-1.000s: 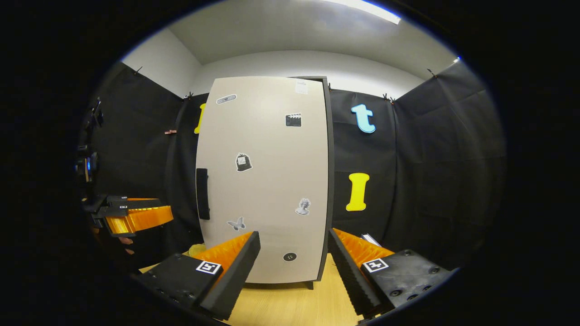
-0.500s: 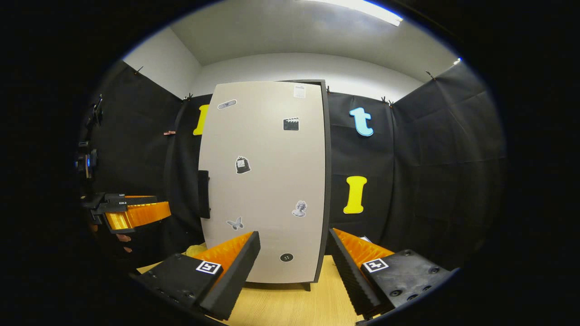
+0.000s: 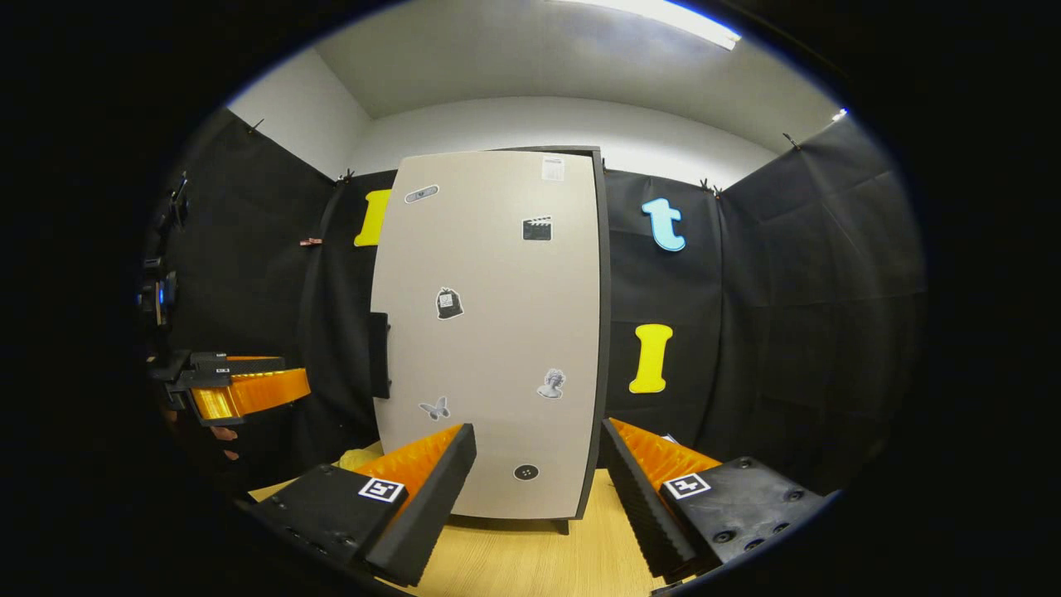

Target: Open the cabinet door with the right hand, grasp the bottle in the cabinet with the left hand and place it on the coaster, then close the cabinet door with the right hand.

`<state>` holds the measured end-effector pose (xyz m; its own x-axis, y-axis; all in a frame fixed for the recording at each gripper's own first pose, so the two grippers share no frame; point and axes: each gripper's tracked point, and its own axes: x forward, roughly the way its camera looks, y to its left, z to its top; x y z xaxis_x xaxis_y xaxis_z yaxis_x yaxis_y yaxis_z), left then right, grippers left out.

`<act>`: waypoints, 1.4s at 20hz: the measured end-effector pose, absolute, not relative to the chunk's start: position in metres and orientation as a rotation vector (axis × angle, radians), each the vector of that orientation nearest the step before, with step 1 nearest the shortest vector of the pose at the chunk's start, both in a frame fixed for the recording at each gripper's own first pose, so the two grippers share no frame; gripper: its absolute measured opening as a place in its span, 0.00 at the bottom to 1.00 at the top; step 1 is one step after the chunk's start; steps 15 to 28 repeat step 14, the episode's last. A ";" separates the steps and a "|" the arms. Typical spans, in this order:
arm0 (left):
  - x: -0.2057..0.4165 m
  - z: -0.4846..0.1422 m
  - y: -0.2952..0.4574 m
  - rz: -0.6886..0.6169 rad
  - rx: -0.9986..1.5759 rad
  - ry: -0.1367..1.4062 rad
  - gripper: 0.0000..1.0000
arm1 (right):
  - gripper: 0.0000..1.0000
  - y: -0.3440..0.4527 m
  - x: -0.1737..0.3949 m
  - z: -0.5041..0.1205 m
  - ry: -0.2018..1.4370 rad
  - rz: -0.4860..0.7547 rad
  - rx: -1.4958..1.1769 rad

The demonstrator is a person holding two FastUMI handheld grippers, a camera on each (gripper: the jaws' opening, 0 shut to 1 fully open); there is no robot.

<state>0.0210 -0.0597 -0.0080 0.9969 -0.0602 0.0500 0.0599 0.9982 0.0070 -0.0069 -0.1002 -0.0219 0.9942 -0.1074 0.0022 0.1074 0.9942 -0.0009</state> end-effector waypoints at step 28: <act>0.029 -0.003 -0.049 -0.064 0.010 -0.055 0.94 | 0.97 -0.083 -0.003 -0.015 -0.011 -0.084 -0.038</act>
